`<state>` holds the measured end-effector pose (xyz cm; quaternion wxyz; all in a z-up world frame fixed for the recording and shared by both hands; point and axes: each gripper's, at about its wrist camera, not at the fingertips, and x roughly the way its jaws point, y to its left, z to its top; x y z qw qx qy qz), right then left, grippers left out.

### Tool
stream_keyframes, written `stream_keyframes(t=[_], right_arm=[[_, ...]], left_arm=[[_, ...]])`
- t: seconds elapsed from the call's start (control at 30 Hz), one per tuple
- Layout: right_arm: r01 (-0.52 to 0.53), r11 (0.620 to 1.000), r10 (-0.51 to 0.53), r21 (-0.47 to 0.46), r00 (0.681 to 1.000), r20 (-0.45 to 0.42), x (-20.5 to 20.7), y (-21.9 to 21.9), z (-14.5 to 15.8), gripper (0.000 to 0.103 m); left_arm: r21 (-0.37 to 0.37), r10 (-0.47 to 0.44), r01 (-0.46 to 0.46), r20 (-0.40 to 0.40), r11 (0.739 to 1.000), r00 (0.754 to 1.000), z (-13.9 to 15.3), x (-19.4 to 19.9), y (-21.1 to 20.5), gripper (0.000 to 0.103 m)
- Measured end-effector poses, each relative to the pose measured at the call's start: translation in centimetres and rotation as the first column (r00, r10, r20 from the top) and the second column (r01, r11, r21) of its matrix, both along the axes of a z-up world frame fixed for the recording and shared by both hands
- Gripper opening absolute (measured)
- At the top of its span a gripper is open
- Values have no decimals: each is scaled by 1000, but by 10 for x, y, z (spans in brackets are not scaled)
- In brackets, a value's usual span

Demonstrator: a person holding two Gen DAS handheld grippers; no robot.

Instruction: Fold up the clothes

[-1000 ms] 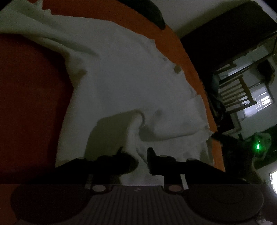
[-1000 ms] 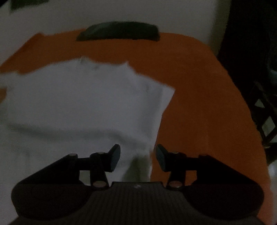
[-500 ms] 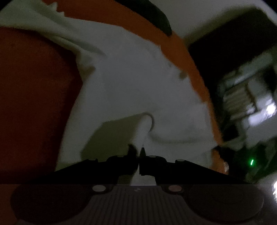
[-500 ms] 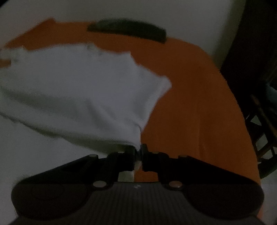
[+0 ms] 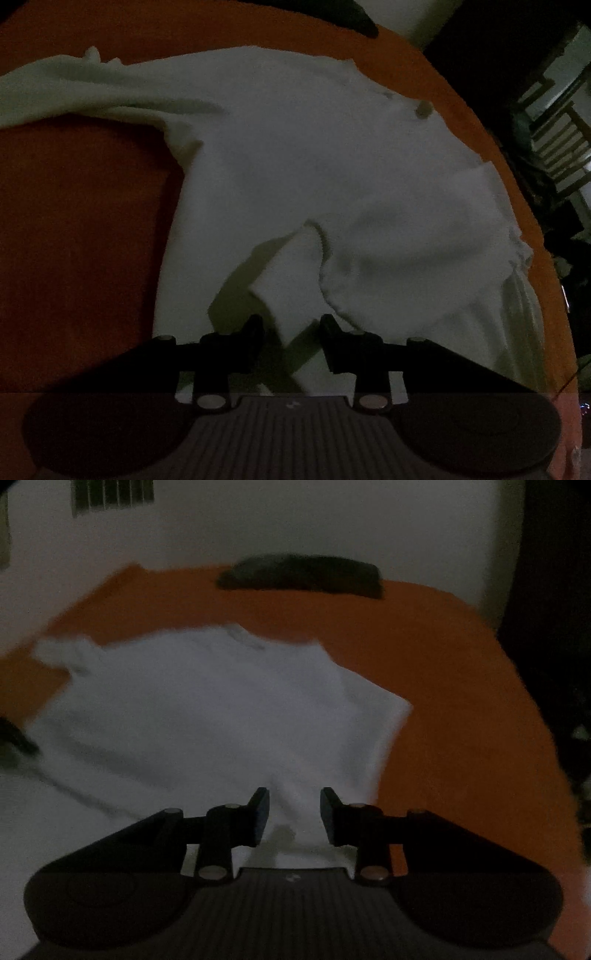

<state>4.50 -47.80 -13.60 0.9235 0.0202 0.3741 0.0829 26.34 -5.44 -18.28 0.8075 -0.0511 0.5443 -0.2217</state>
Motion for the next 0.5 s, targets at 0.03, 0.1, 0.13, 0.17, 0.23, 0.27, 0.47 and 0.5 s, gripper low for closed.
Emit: stream_keyframes(t=[0.03, 0.1, 0.13, 0.17, 0.23, 0.27, 0.47, 0.5], right_arm=[[17, 1000, -17, -4, 1000, -6, 9, 4, -2, 34], [79, 997, -79, -14, 996, -33, 29, 6, -15, 34], [118, 993, -119, -17, 990, -74, 41, 2, -27, 34], [142, 990, -143, -14, 980, -140, 52, -4, -41, 34], [156, 988, -147, 10, 951, -271, 83, -11, -66, 34], [154, 988, -138, 31, 945, -296, 92, -14, -68, 34], [284, 957, -275, 49, 950, -149, 114, -49, -13, 35], [307, 951, -298, 38, 943, -148, 122, -55, -13, 35]], left_arm=[[5, -1, 1, 2, 1000, 1000, 0, 0, -2, 30], [26, -15, 15, 14, 1000, 1000, 1, -1, -4, 30], [32, -19, 18, 15, 999, 1000, 1, -2, -3, 31], [38, -21, 21, 16, 999, 1000, 1, -2, -4, 31], [44, -23, 23, 19, 999, 1000, 1, -1, -4, 31], [47, -22, 21, 21, 999, 1000, 1, 2, -6, 31], [54, -31, 29, 35, 998, 999, 13, -7, -1, 32], [47, -31, 29, 34, 998, 999, 16, -9, 1, 32]])
